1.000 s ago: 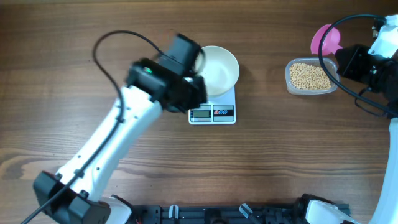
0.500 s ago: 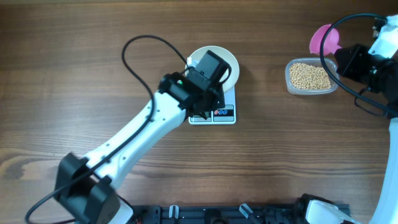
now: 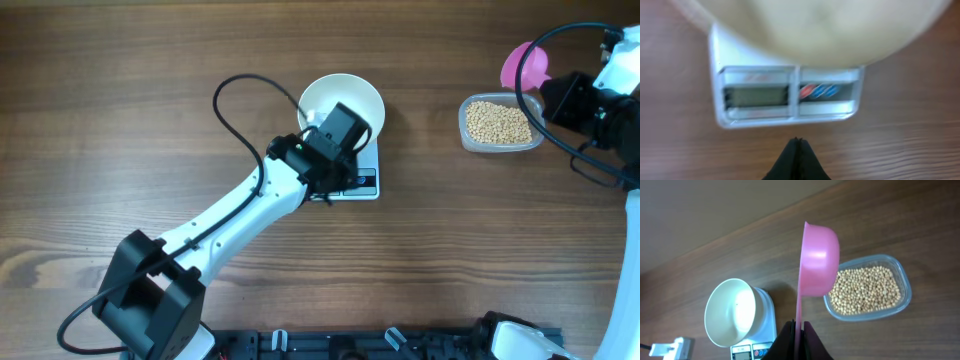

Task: Scoop item into bowl and weigh 150g on scale

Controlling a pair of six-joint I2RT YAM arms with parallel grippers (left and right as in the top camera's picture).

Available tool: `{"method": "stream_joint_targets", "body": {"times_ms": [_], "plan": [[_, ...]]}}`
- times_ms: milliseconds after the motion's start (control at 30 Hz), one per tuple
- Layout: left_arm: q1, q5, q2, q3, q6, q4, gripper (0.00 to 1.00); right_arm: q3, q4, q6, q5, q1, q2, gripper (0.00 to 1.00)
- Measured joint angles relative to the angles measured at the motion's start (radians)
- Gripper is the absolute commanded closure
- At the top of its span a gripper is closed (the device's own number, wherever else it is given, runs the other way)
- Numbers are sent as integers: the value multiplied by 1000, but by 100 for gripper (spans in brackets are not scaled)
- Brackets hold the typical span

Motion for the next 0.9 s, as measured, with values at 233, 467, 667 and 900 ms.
{"method": "stream_joint_targets", "body": {"times_ms": [233,467,667,900], "plan": [[16,26,-59,-9,42,-24,96,0,-25,-59,7,0,0,96],[-10,110,-100,-35,96,148,96,0,-10,-72,10,0,0,96],[-10,119,-97,-110,122,157,96,0,-9,-72,10,0,0,96],[2,135,-96,-117,152,165,96,0,-9,-72,10,0,0,96]]}}
